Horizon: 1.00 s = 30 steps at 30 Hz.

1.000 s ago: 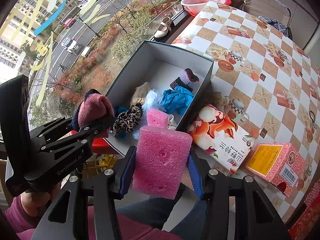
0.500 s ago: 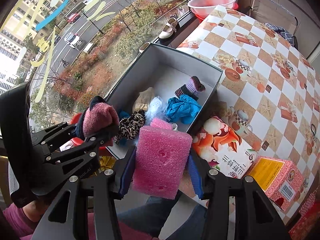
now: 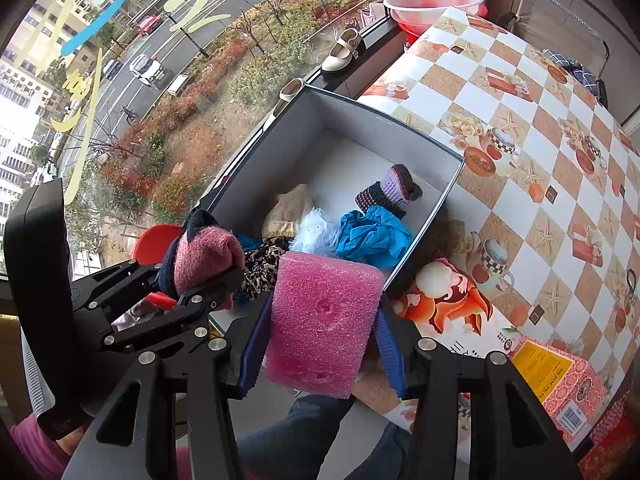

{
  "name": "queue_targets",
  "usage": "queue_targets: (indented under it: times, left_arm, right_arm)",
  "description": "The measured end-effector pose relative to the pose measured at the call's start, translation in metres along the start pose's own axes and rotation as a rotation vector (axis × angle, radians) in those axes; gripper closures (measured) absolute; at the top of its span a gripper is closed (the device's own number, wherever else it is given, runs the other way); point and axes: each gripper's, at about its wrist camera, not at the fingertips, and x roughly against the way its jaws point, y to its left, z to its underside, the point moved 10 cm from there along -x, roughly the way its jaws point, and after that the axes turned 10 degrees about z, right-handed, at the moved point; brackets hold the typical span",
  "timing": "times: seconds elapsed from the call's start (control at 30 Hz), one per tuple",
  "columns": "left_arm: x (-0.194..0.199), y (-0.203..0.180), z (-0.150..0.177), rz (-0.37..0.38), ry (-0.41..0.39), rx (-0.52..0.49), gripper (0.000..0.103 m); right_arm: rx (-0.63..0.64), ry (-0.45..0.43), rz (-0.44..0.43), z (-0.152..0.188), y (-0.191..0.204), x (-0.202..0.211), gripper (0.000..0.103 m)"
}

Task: Organize soft objects
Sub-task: 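Carry the knit slipper with the left gripper while the right gripper carries the pink sponge over the box, then open the left gripper dropping the slipper while the right gripper drops the sponge into the box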

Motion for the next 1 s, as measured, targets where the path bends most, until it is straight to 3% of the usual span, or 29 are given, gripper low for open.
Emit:
queue_targets:
  times: [0.23, 0.3, 0.37, 0.4, 0.47, 0.5, 0.53, 0.63, 0.83, 1.0]
  left_arm:
    - [-0.008, 0.0, -0.008, 0.003, 0.005, -0.007, 0.071]
    - [-0.006, -0.001, -0.012, -0.006, -0.018, -0.012, 0.061]
    - [-0.002, 0.002, -0.016, -0.06, -0.05, -0.029, 0.03]
    - [0.001, 0.004, -0.018, -0.092, -0.068, -0.037, 0.024]
    - [0.007, 0.006, -0.021, -0.137, -0.096, -0.053, 0.022]
    - [0.009, 0.008, -0.023, -0.171, -0.096, -0.054, 0.022]
    - [0.011, 0.012, -0.024, -0.207, -0.091, -0.051, 0.022]
    - [0.011, 0.025, -0.023, -0.298, -0.035, -0.032, 0.021]
    - [0.013, 0.02, -0.011, -0.15, -0.007, 0.026, 0.021]
    - [0.019, 0.014, -0.006, -0.142, -0.008, 0.02, 0.021]
  right_arm:
    - [-0.007, 0.0, -0.002, -0.021, -0.001, -0.008, 0.052]
    - [-0.013, -0.004, -0.005, -0.028, -0.001, -0.009, 0.052]
    - [-0.021, -0.01, -0.025, -0.034, 0.0, -0.01, 0.052]
    - [-0.024, -0.009, -0.037, -0.037, 0.0, -0.011, 0.051]
    - [-0.029, -0.008, -0.054, -0.042, 0.001, -0.012, 0.032]
    - [-0.036, -0.016, -0.052, -0.044, -0.001, -0.011, 0.011]
    - [-0.047, -0.026, -0.043, -0.045, -0.003, -0.009, 0.006]
    - [-0.084, -0.026, -0.019, -0.045, -0.014, -0.005, 0.005]
    - [-0.117, -0.026, 0.0, -0.031, -0.024, 0.011, 0.001]
    - [-0.147, -0.019, -0.001, -0.016, -0.025, 0.017, 0.001]
